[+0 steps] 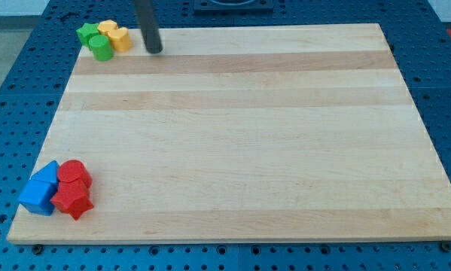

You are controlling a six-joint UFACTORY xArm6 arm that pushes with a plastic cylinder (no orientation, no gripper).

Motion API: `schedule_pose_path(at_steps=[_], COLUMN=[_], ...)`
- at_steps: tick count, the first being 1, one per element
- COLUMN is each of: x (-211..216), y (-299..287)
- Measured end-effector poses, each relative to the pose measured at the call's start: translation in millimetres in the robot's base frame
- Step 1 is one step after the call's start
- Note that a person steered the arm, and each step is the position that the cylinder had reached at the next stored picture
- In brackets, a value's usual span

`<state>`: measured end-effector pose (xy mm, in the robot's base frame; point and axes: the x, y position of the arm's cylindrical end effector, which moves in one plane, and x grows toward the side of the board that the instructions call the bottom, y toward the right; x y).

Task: Point your arm to center left

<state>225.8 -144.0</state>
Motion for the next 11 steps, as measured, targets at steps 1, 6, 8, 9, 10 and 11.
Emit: schedule_pose_path(at_steps=[1, 6, 8, 9, 10, 11], x=[-33, -33, -34, -20, -33, -26], y=[4, 12, 15, 51, 39, 40])
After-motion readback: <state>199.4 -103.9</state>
